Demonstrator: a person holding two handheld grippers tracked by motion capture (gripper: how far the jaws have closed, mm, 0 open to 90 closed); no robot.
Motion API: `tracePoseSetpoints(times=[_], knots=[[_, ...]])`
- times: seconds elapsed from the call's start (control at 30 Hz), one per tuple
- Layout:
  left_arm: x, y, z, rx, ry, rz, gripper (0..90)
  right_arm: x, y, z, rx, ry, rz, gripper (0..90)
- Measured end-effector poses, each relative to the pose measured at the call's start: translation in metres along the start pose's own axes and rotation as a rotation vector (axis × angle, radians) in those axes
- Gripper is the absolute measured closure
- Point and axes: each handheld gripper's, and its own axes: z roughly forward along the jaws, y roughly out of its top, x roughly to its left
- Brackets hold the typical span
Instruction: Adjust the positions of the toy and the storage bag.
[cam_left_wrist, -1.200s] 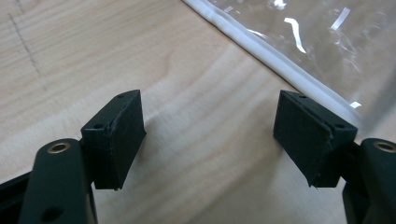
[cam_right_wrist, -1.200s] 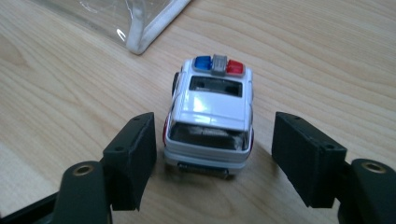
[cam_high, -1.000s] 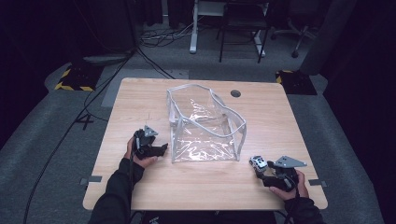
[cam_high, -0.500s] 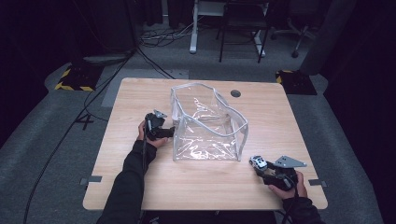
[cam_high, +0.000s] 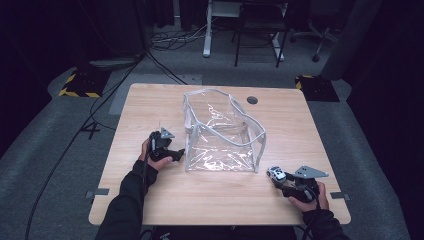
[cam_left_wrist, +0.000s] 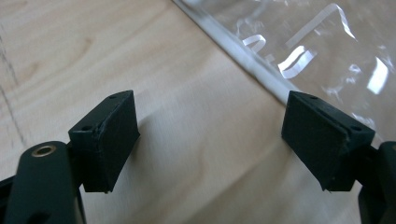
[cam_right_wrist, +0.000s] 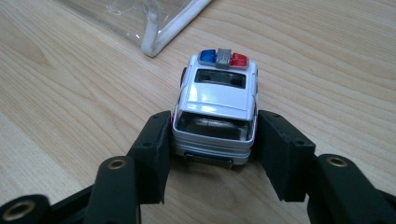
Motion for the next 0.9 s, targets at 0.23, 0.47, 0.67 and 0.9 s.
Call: tracePoseSetpoints(times=[0.23,0.47,0.67,0.9], knots=[[-0.018,-0.032,-0.030,0.002,-0.044,0.047,19.1,-0.005,0.002,0.003,-0.008,0.014,-0.002,47.0],[-0.035,-0.055,-0.050,0.000,-0.052,0.057,19.2,-0.003,0.006,0.010,-0.003,-0.029,0.006,37.0],[-0.041,-0.064,-0.060,0.007,-0.049,0.046,19.1,-0.002,0.011,0.014,-0.009,-0.012,0.003,47.2],[-0.042,-0.066,-0.060,0.000,-0.051,0.033,19.1,-0.004,0.010,0.013,-0.012,-0.004,0.000,47.7]])
